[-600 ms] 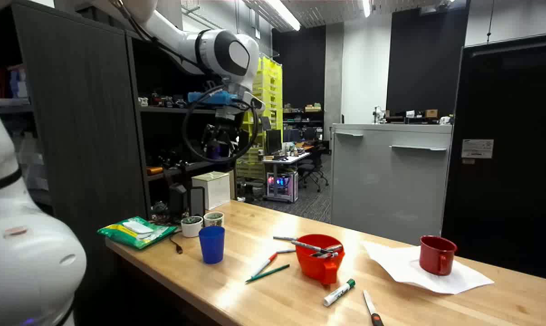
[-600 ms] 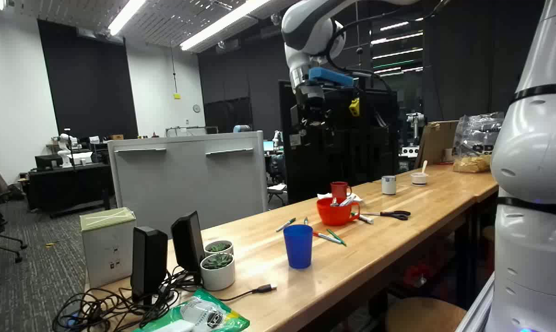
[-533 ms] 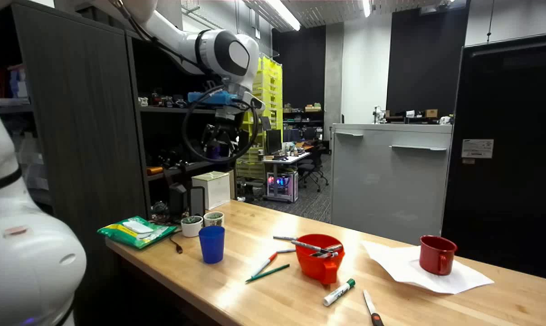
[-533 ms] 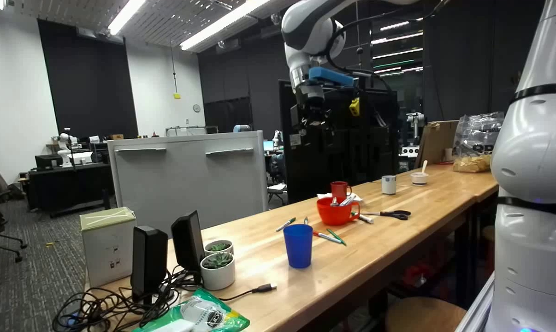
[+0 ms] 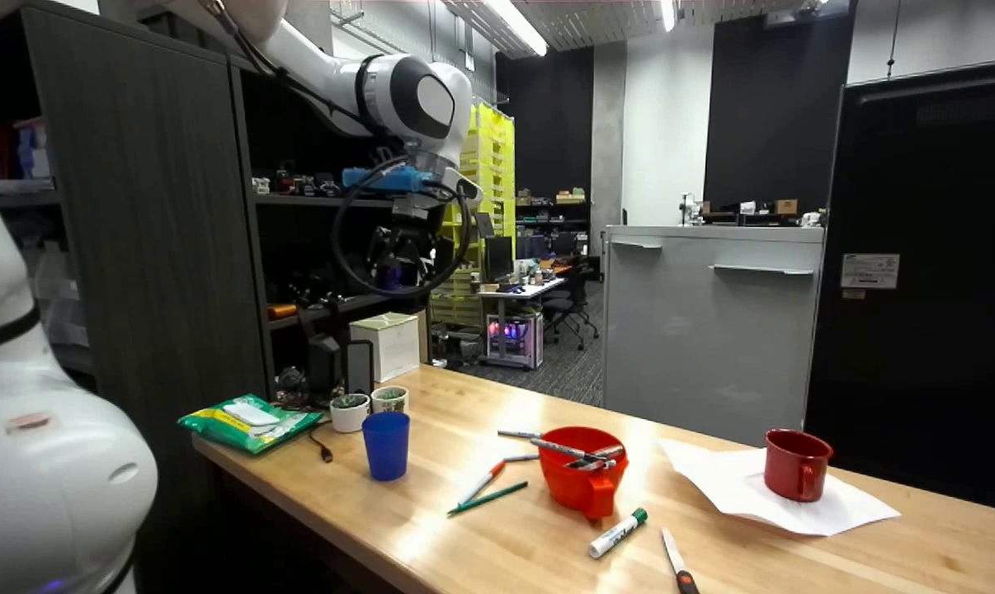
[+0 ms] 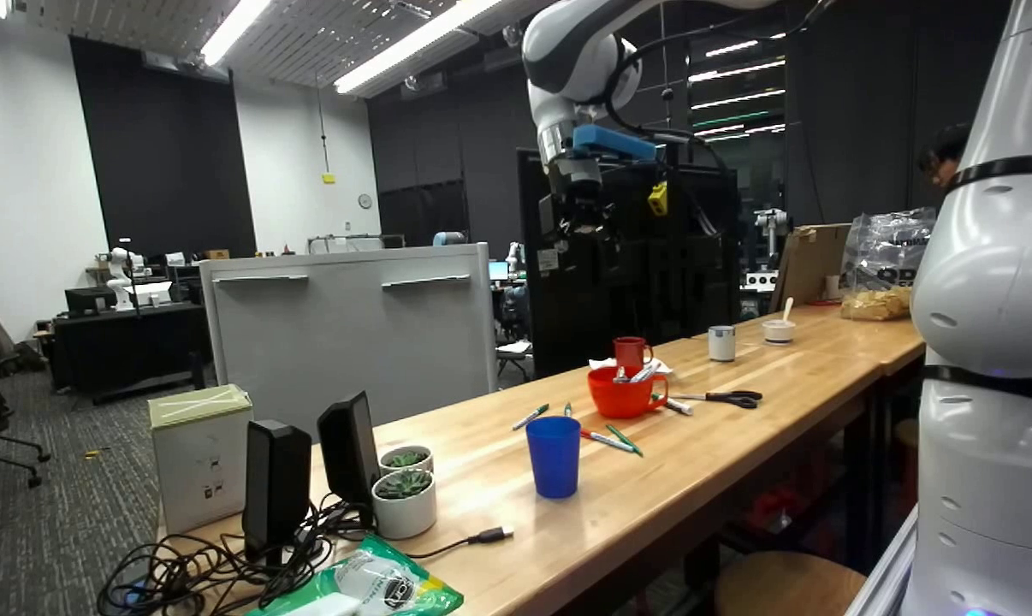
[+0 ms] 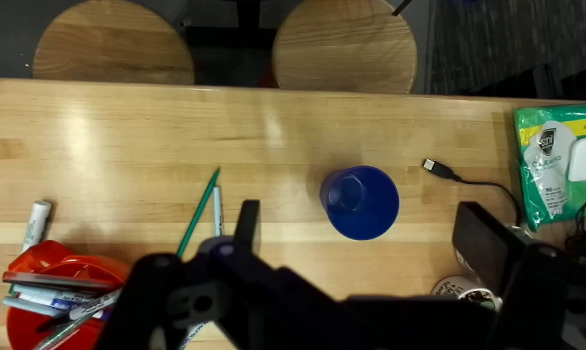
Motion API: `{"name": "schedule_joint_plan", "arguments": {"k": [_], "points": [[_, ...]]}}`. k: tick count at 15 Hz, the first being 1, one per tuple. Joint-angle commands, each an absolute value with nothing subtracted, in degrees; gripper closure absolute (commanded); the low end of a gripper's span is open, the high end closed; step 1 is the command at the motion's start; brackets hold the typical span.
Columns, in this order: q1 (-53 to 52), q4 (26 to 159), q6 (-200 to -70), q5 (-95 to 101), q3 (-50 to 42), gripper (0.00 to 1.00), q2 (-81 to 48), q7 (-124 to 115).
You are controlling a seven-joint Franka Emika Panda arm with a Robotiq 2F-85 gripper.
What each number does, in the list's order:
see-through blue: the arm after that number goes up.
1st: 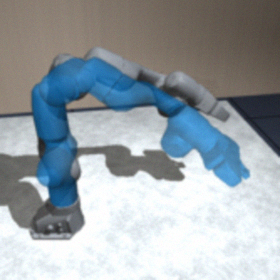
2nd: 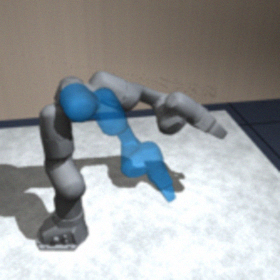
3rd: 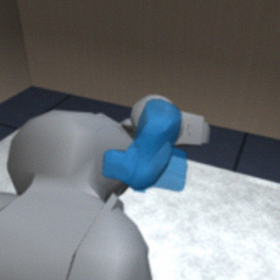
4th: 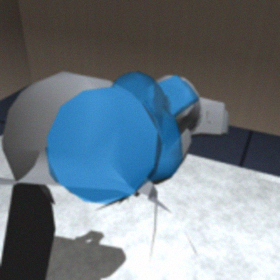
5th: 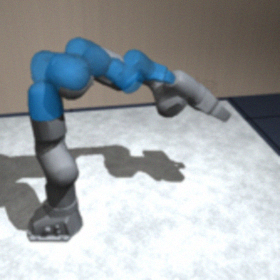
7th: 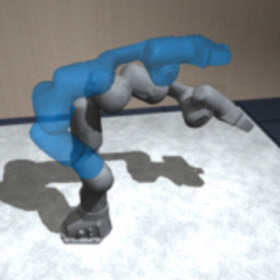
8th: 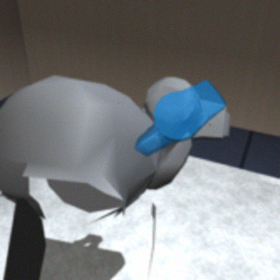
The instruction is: Put the blue cup on the white napkin.
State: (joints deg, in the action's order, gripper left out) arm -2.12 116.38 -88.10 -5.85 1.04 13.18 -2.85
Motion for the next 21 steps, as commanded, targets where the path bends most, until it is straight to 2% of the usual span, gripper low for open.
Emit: {"name": "schedule_joint_plan", "arguments": {"k": [1,12,21], "points": [[-1.8,116.2,-87.9,-5.9,1.3,0.00,13.1,-2.8],[-2.1,126.3,-99.2,-13.5,2.1,0.00,14.0,-6.7],[-2.2,132.9,-112.9,-12.1,2.8,0.00,7.7,-10.2]]}}
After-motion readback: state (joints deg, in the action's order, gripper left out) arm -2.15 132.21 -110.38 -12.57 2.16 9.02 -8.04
